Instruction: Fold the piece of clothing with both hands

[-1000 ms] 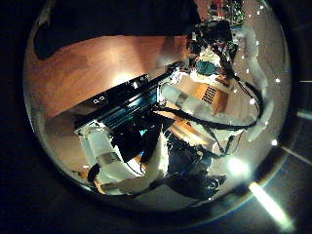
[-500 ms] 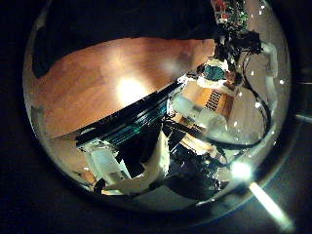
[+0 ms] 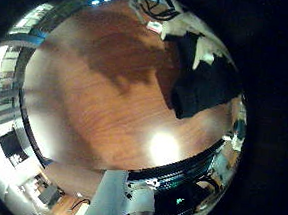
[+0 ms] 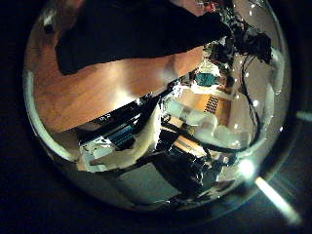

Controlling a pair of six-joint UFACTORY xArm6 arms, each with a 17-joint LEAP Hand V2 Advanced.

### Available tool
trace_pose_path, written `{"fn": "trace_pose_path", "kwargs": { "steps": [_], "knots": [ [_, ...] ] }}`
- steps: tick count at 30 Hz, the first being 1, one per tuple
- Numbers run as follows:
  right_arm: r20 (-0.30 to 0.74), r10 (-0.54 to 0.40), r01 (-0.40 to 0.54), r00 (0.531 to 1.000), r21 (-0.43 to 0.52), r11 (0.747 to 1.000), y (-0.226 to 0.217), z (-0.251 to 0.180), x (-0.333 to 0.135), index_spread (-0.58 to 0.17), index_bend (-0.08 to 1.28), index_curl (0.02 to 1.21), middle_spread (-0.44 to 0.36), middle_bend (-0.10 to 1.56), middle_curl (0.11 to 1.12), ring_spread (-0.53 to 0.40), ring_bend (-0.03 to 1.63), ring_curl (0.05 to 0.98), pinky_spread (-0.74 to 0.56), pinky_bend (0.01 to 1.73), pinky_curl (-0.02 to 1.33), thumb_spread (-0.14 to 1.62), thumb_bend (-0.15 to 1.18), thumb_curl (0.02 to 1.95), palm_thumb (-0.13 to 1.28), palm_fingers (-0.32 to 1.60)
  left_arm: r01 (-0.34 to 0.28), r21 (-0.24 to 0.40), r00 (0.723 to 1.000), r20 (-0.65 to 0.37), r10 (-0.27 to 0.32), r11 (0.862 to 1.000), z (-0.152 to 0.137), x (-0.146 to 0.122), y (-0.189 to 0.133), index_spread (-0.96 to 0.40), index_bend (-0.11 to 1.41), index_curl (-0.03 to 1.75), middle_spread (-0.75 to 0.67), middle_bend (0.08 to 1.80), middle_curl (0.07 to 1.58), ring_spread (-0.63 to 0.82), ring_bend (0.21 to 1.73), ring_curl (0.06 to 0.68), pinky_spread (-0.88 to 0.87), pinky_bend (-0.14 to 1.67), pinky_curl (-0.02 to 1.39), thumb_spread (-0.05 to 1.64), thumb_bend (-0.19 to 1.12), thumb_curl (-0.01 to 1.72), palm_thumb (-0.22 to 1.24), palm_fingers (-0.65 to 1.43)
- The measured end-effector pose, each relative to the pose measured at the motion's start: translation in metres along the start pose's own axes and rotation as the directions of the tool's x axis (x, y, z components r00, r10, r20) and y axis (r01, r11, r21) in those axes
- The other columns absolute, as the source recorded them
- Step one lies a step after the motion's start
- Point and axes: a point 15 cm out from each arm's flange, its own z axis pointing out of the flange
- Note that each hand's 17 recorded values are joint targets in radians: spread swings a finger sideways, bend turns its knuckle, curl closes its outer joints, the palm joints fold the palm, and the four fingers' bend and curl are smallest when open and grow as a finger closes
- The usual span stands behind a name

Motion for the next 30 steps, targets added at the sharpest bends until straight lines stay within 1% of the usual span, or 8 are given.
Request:
{"fn": "trace_pose_path", "kwargs": {
  "steps": [5, 9, 12, 16, 17, 19, 22, 30],
  "knots": [
    [0.031, -0.121, 0.122, 0.992, -0.038, 0.992, -0.042, 0.022, -0.066, -0.329, 0.93, 0.96, -0.163, 1.19, 0.85, -0.224, 1.33, 0.691, -0.3, 1.29, 0.63, 1.15, -0.01, 0.64, 0.97, 1.11, 0.087, 0.069, 0.996, 0.005, -0.087, 0.994, -0.006, -0.029, 0.012, -0.1, 0.14, 0.26, -0.08, 0.41, 0.45, -0.22, 1.03, 0.344, -0.19, 0.74, 0.42, 1.17, -0.02, 0.27, 0.16, 0.46],
    [0.057, -0.187, 0.191, 0.981, -0.075, 0.979, -0.071, 0.045, -0.109, -0.328, 0.93, 0.96, -0.163, 1.19, 0.85, -0.224, 1.33, 0.693, -0.3, 1.29, 0.63, 1.15, -0.01, 0.64, 0.97, 1.11, 0.177, 0.106, 0.984, -0.007, -0.177, 0.979, -0.006, -0.059, 0.029, -0.12, 0.16, 0.27, -0.11, 0.46, 0.49, -0.27, 1.07, 0.37, -0.29, 0.8, 0.46, 1.17, -0.02, 0.28, 0.16, 0.46],
    [0.068, -0.233, 0.238, 0.97, -0.085, 0.968, -0.094, 0.06, -0.138, -0.328, 0.9, 0.95, -0.168, 1.18, 0.84, -0.224, 1.32, 0.687, -0.31, 1.27, 0.62, 1.15, -0.03, 0.61, 0.92, 1.09, 0.199, 0.099, 0.98, -0.013, -0.199, 0.975, -0.001, -0.066, 0.04, -0.13, 0.17, 0.28, -0.13, 0.48, 0.51, -0.29, 1.08, 0.383, -0.33, 0.83, 0.48, 1.17, -0.02, 0.27, 0.14, 0.45],
    [0.069, -0.273, 0.278, 0.96, -0.072, 0.958, -0.119, 0.061, -0.162, -0.354, 0.67, 0.9, -0.199, 1.09, 0.79, -0.254, 1.29, 0.655, -0.42, 1.21, 0.6, 1.17, -0.03, 0.57, 0.86, 0.88, 0.228, 0.083, 0.974, -0.012, -0.228, 0.97, 0.008, -0.074, 0.057, -0.14, 0.18, 0.3, -0.15, 0.49, 0.54, -0.3, 1.09, 0.395, -0.36, 0.84, 0.49, 1.17, -0.03, 0.27, 0.11, 0.43],
    [0.068, -0.276, 0.281, 0.959, -0.069, 0.957, -0.12, 0.061, -0.163, -0.374, 0.51, 0.87, -0.218, 1.02, 0.76, -0.282, 1.28, 0.648, -0.47, 1.26, 0.6, 1.18, -0.02, 0.55, 0.85, 0.72, 0.23, 0.081, 0.973, -0.012, -0.23, 0.97, 0.01, -0.073, 0.06, -0.14, 0.18, 0.31, -0.15, 0.49, 0.55, -0.3, 1.1, 0.399, -0.37, 0.85, 0.5, 1.16, -0.03, 0.27, 0.11, 0.42],
    [0.072, -0.282, 0.287, 0.957, -0.058, 0.956, -0.122, 0.058, -0.167, -0.406, 0.36, 0.8, -0.275, 0.82, 0.7, -0.317, 1.25, 0.624, -0.49, 1.31, 0.59, 1.19, -0.02, 0.54, 0.85, 0.44, 0.235, 0.077, 0.972, -0.013, -0.234, 0.969, 0.013, -0.073, 0.064, -0.14, 0.19, 0.32, -0.16, 0.5, 0.56, -0.3, 1.1, 0.404, -0.38, 0.85, 0.51, 1.16, -0.02, 0.27, 0.1, 0.42],
    [0.097, -0.273, 0.275, 0.957, -0.009, 0.961, -0.127, 0.042, -0.173, -0.434, 0.26, 0.71, -0.274, 0.61, 0.61, -0.336, 1.17, 0.566, -0.45, 1.3, 0.57, 1.21, -0.01, 0.51, 0.86, 0.24, 0.239, 0.083, 0.971, -0.016, -0.239, 0.967, 0.012, -0.072, 0.067, -0.14, 0.19, 0.34, -0.16, 0.5, 0.57, -0.3, 1.1, 0.411, -0.39, 0.86, 0.52, 1.16, -0.02, 0.27, 0.1, 0.41],
    [0.24, -0.309, 0.256, 0.92, 0.227, 0.94, -0.12, -0.041, -0.193, -0.407, 0.17, 0.56, -0.238, 0.4, 0.49, -0.314, 0.99, 0.447, -0.41, 1.23, 0.49, 1.29, 0.0, 0.47, 0.94, 0.17, 0.241, 0.057, 0.971, -0.015, -0.24, 0.969, 0.014, -0.057, 0.07, -0.14, 0.21, 0.39, -0.15, 0.5, 0.61, -0.28, 1.09, 0.42, -0.4, 0.85, 0.55, 1.18, 0.0, 0.29, 0.19, 0.4]
  ]
}}
